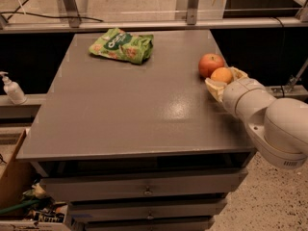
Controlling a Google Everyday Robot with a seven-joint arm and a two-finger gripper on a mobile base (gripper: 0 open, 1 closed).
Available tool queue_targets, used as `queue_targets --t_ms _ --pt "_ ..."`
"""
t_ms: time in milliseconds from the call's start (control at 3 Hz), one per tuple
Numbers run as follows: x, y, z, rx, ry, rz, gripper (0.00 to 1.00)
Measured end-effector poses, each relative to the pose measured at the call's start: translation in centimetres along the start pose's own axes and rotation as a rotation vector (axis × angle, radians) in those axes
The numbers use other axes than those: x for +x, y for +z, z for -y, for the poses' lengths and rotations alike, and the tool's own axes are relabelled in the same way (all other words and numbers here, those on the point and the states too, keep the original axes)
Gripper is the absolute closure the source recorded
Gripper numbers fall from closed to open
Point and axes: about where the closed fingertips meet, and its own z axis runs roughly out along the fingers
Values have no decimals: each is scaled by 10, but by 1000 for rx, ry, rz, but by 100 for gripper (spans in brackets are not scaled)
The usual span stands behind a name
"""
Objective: Move orange near apple
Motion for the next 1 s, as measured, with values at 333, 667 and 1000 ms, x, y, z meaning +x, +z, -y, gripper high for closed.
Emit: queue_targets --t_ms 333,667,1000 --pt "-1 25 -21 -55 27 8 100" --pt "-1 25 -21 -55 27 8 100" --pt "0 25 -23 -59 31 -3 100"
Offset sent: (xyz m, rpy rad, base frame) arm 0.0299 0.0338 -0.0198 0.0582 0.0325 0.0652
